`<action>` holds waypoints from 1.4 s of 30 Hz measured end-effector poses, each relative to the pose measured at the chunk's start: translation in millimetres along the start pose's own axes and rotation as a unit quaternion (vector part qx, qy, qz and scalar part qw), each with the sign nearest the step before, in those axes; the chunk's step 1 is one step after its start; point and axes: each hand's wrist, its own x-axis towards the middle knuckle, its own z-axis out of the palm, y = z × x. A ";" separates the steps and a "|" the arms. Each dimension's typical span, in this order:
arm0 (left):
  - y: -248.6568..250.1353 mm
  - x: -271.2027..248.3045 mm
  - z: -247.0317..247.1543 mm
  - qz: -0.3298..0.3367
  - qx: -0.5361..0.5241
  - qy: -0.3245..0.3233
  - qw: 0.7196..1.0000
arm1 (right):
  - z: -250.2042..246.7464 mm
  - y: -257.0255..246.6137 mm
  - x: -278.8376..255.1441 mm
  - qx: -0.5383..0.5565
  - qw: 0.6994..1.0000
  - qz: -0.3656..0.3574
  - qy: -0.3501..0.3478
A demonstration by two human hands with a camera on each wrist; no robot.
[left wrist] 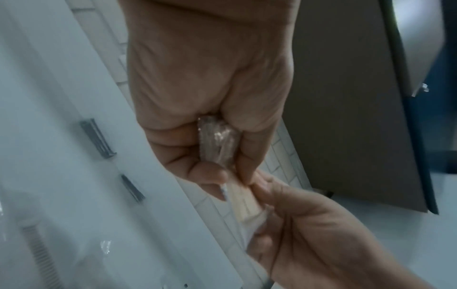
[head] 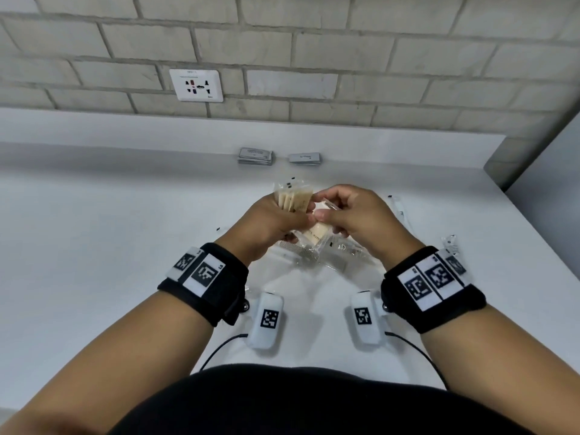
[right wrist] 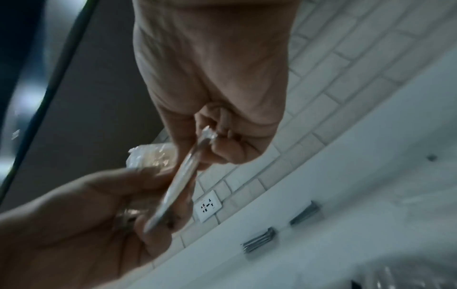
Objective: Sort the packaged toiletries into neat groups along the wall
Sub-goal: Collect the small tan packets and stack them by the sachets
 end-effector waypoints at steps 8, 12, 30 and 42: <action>5.7 -6.5 -14.5 0.014 0.054 0.015 0.998 | -2.4 -2.6 -3.8 -0.023 0.998 0.053 -0.018; 9.5 -7.0 -10.8 0.025 0.048 0.012 0.998 | -3.2 -3.9 -4.9 -0.117 0.990 0.058 -0.050; 2.7 -14.5 -1.7 -0.016 -0.089 0.013 0.996 | 10.0 8.4 -1.2 0.142 0.980 0.055 0.130; -5.4 -12.9 -4.7 -0.033 -0.088 0.058 0.994 | 15.0 12.3 -7.7 0.171 0.983 0.028 0.065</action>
